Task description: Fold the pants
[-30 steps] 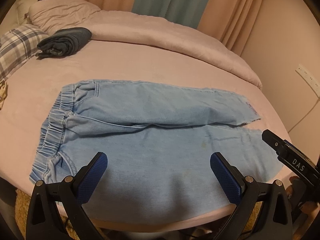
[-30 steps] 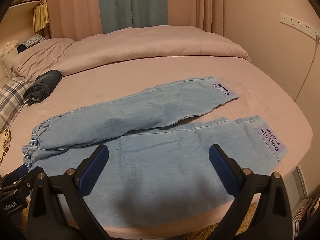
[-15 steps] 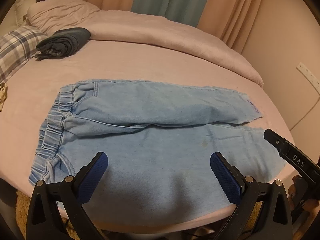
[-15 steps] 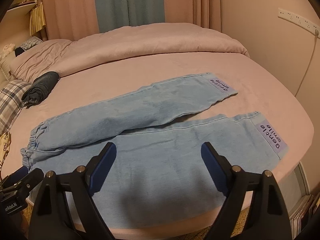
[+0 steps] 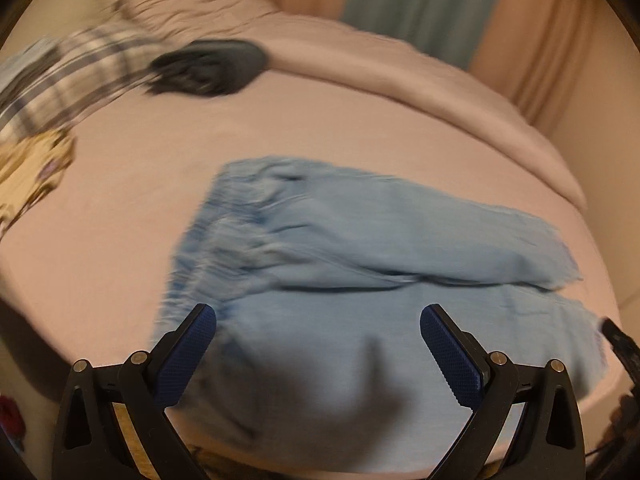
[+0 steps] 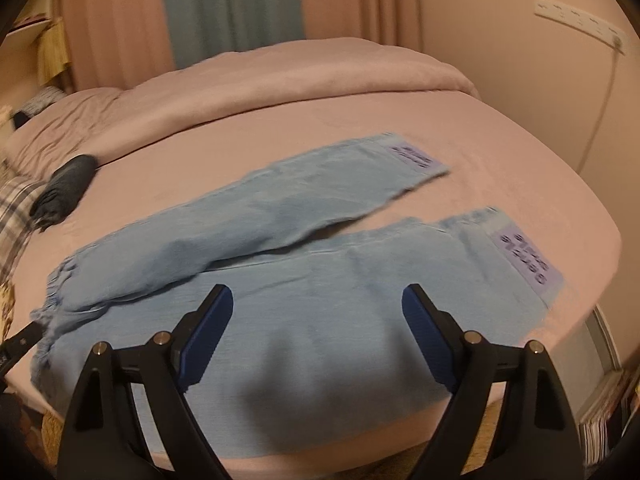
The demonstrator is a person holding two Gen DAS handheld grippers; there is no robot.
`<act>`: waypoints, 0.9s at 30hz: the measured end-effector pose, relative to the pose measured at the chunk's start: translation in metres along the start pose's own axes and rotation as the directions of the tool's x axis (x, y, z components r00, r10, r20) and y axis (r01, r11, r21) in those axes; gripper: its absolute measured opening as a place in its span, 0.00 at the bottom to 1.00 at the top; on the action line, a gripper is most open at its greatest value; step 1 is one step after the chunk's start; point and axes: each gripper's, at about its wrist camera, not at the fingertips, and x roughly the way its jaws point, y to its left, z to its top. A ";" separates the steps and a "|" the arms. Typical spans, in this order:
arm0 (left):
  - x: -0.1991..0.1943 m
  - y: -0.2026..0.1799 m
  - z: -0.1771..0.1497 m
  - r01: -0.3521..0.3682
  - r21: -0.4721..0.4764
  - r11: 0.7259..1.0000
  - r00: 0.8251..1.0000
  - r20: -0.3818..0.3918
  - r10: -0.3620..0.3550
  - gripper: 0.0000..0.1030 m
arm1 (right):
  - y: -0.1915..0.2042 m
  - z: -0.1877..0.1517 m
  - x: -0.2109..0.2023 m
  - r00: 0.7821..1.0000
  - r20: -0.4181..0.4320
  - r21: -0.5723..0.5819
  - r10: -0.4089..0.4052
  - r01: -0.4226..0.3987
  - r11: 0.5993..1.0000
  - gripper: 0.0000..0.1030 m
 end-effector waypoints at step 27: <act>0.006 0.064 -0.007 0.079 -0.205 0.976 0.996 -0.031 -0.087 0.38 | -0.190 0.003 0.075 0.969 -0.113 0.286 -0.220 0.244 0.927 0.34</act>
